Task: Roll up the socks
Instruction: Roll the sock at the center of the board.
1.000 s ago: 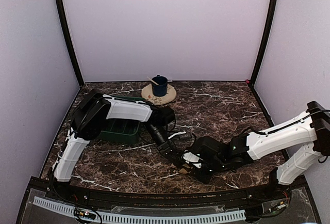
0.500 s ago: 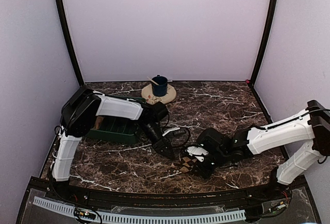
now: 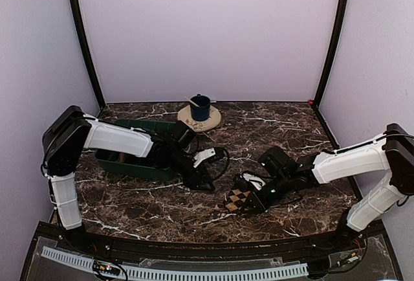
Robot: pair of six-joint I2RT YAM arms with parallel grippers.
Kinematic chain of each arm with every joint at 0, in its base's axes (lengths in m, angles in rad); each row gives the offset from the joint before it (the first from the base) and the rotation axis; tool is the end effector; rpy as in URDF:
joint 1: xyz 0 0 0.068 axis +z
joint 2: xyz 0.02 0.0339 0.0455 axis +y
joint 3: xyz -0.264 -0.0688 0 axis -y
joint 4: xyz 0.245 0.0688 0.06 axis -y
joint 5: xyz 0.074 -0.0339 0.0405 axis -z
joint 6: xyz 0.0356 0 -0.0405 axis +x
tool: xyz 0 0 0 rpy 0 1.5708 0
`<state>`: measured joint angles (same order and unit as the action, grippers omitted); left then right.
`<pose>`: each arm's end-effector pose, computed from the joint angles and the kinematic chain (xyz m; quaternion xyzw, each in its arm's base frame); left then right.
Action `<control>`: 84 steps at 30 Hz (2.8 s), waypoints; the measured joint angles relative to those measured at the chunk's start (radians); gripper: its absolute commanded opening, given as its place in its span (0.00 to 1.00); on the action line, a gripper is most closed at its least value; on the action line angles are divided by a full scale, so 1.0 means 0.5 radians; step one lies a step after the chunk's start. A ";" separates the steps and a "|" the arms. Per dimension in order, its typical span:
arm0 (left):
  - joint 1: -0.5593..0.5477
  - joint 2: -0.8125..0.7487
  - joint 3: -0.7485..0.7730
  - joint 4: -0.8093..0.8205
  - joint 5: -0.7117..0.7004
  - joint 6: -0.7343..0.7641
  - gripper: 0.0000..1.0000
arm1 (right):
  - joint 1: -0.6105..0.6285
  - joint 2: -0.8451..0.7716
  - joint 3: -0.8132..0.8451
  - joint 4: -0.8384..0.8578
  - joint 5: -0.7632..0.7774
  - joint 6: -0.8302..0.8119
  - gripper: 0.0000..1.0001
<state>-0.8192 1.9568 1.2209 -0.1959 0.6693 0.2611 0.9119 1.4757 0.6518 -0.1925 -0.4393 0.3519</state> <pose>0.2584 -0.3088 0.1563 0.5496 0.7160 -0.3815 0.1993 0.1480 0.2159 0.1470 -0.3167 0.8857 0.3269 0.0917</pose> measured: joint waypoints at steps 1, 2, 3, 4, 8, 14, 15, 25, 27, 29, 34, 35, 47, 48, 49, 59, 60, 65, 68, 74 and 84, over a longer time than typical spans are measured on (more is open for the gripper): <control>-0.014 -0.056 -0.049 0.069 -0.044 -0.001 0.45 | -0.019 0.007 0.001 0.005 -0.044 0.011 0.00; -0.037 -0.114 -0.096 0.139 -0.093 0.001 0.46 | -0.039 0.018 0.002 0.013 -0.089 0.023 0.00; -0.069 -0.165 -0.137 0.204 -0.146 0.009 0.46 | -0.060 0.033 0.003 0.019 -0.140 0.042 0.00; -0.102 -0.199 -0.166 0.254 -0.199 0.019 0.47 | -0.077 0.052 0.007 0.025 -0.188 0.057 0.00; -0.317 -0.278 -0.272 0.443 -0.449 0.110 0.48 | -0.121 0.130 0.039 0.024 -0.351 0.110 0.00; -0.563 -0.278 -0.423 0.624 -0.768 0.304 0.49 | -0.180 0.198 0.063 0.028 -0.513 0.182 0.00; -0.586 -0.278 -0.453 0.670 -0.824 0.341 0.49 | -0.189 0.204 0.063 0.028 -0.531 0.192 0.00; -0.739 -0.278 -0.573 0.948 -1.202 0.688 0.48 | -0.225 0.307 0.081 0.029 -0.633 0.240 0.00; -0.783 -0.278 -0.598 1.009 -1.247 0.756 0.48 | -0.230 0.316 0.090 0.027 -0.645 0.243 0.00; -0.816 -0.278 -0.621 1.044 -1.273 0.811 0.46 | -0.233 0.318 0.092 0.026 -0.651 0.243 0.00; -0.874 -0.278 -0.658 1.096 -1.321 0.923 0.45 | -0.249 0.321 0.104 0.022 -0.657 0.243 0.00; -0.882 -0.278 -0.663 1.102 -1.331 0.945 0.44 | -0.251 0.322 0.108 0.020 -0.657 0.243 0.00; -0.907 -0.156 -0.680 1.244 -1.522 1.107 0.43 | -0.262 0.353 0.130 0.011 -0.693 0.243 0.00; -0.908 -0.137 -0.680 1.244 -1.533 1.118 0.43 | -0.263 0.353 0.130 0.011 -0.696 0.243 0.00; -0.908 -0.127 -0.680 1.244 -1.540 1.126 0.43 | -0.263 0.353 0.130 0.011 -0.697 0.243 0.00; -0.908 -0.062 -0.642 1.300 -1.625 1.179 0.28 | -0.269 0.353 0.132 0.011 -0.709 0.243 0.00; -0.908 -0.053 -0.636 1.298 -1.624 1.183 0.26 | -0.269 0.353 0.132 0.011 -0.709 0.243 0.00; -0.908 -0.046 -0.607 1.224 -1.601 1.196 0.15 | -0.269 0.355 0.133 0.011 -0.713 0.243 0.00; -0.908 -0.044 -0.582 1.167 -1.583 1.195 0.11 | -0.269 0.356 0.133 0.010 -0.715 0.243 0.01; -0.907 -0.042 -0.491 0.986 -1.547 1.183 0.07 | -0.272 0.352 0.137 -0.020 -0.692 0.233 0.27; -0.864 0.027 -0.084 0.305 -1.292 1.066 0.06 | -0.295 0.134 0.104 -0.085 -0.481 0.260 0.37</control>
<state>-1.2514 1.9705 1.1790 -0.0433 0.0231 0.7940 0.7643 1.5429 0.7036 -0.2348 -0.6796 0.4820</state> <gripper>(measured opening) 0.102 0.361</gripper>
